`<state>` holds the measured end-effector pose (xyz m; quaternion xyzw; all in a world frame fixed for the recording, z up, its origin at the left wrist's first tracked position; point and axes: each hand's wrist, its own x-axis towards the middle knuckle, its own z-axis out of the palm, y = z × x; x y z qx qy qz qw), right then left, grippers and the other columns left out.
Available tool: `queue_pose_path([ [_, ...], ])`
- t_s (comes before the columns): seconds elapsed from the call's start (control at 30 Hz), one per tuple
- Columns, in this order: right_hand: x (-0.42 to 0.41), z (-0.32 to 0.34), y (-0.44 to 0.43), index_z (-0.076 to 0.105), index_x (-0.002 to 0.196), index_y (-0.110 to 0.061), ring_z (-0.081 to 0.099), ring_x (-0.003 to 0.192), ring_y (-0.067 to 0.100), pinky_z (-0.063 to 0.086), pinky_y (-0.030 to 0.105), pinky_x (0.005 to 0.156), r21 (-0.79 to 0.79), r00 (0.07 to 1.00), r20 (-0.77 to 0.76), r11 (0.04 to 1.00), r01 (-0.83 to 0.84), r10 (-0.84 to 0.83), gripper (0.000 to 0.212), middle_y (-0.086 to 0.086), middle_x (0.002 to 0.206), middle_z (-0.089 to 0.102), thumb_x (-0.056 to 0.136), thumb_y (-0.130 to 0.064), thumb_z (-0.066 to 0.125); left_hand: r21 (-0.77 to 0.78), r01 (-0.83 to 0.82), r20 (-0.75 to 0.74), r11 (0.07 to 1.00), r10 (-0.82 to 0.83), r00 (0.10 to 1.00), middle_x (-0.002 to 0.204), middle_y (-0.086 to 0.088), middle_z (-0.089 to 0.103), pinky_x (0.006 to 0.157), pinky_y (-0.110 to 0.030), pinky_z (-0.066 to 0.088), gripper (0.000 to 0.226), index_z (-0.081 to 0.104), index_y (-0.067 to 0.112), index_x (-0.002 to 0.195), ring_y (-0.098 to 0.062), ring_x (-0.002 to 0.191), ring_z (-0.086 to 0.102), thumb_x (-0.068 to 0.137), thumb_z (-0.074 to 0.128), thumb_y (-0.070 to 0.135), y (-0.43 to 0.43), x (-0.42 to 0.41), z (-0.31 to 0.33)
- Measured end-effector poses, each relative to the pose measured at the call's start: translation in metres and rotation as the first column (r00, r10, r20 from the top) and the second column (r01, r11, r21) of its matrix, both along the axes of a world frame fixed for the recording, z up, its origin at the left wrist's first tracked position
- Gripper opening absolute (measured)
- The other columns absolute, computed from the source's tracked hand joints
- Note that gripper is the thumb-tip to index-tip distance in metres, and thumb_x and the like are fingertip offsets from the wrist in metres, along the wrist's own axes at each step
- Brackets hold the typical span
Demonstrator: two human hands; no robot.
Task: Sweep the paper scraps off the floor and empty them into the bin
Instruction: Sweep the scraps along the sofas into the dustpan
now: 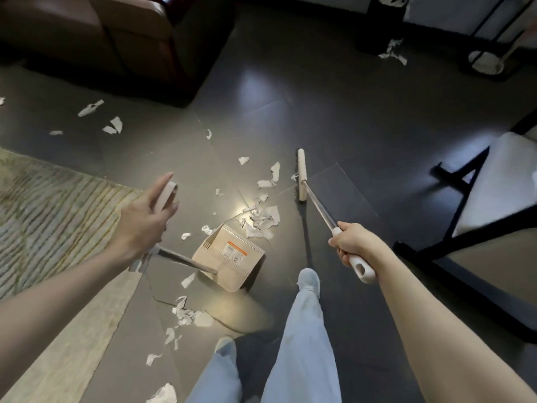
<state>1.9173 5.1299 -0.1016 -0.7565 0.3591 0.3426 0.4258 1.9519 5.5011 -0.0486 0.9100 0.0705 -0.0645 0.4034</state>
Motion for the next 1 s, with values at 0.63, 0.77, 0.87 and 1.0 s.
queue_pose_path([
  [0.63, 0.227, 0.013, -0.056, 0.058, 0.116, -0.009, 0.048, 0.051, 0.016, 0.044, 0.032, 0.058, 0.142, 0.847, -0.039, 0.842, -0.52, 0.53, 0.032, 0.007, 0.061, 0.054, 0.088, -0.005, 0.044, 0.094, -0.373, 0.055, 0.923, 0.369, 0.928, 0.101, -0.002, 0.063, 0.059, -0.033, 0.052, 0.056, 0.037, 0.056, 0.137, -0.026, 0.067, 0.064, 0.093, 0.06, 0.028, -0.097, 0.13, 0.017],
  [0.77, 0.266, 0.029, -0.04, 0.053, 0.123, -0.009, 0.051, 0.056, 0.02, 0.047, 0.034, 0.064, 0.057, 0.802, 0.046, 0.8, -0.597, 0.596, 0.036, 0.008, 0.064, 0.056, 0.089, -0.003, 0.042, 0.092, -0.399, 0.045, 0.912, 0.397, 0.917, 0.101, -0.003, 0.063, 0.054, -0.027, 0.048, 0.056, 0.039, 0.056, 0.135, -0.026, 0.066, 0.064, 0.093, 0.06, 0.027, -0.092, 0.153, 0.016],
  [0.87, 0.313, 0.027, -0.017, 0.046, 0.133, -0.01, 0.056, 0.066, 0.025, 0.05, 0.036, 0.067, -0.054, 0.72, 0.095, 0.726, -0.686, 0.687, 0.045, 0.012, 0.074, 0.061, 0.089, -0.001, 0.042, 0.08, -0.443, 0.042, 0.893, 0.441, 0.896, 0.103, 0.003, 0.061, 0.052, -0.026, 0.05, 0.056, 0.037, 0.06, 0.133, -0.024, 0.067, 0.064, 0.093, 0.06, 0.029, -0.081, 0.168, 0.012],
  [1.0, 0.396, 0.008, 0.027, 0.049, 0.131, -0.006, 0.064, 0.086, 0.034, 0.055, 0.041, 0.079, -0.199, 0.619, 0.085, 0.622, -0.757, 0.781, 0.045, 0.021, 0.103, 0.066, 0.087, -0.001, 0.046, 0.069, -0.518, 0.055, 0.852, 0.516, 0.855, 0.103, 0.004, 0.062, 0.053, -0.026, 0.05, 0.058, 0.039, 0.064, 0.13, -0.021, 0.063, 0.062, 0.092, 0.062, 0.026, -0.059, 0.192, 0.003],
])
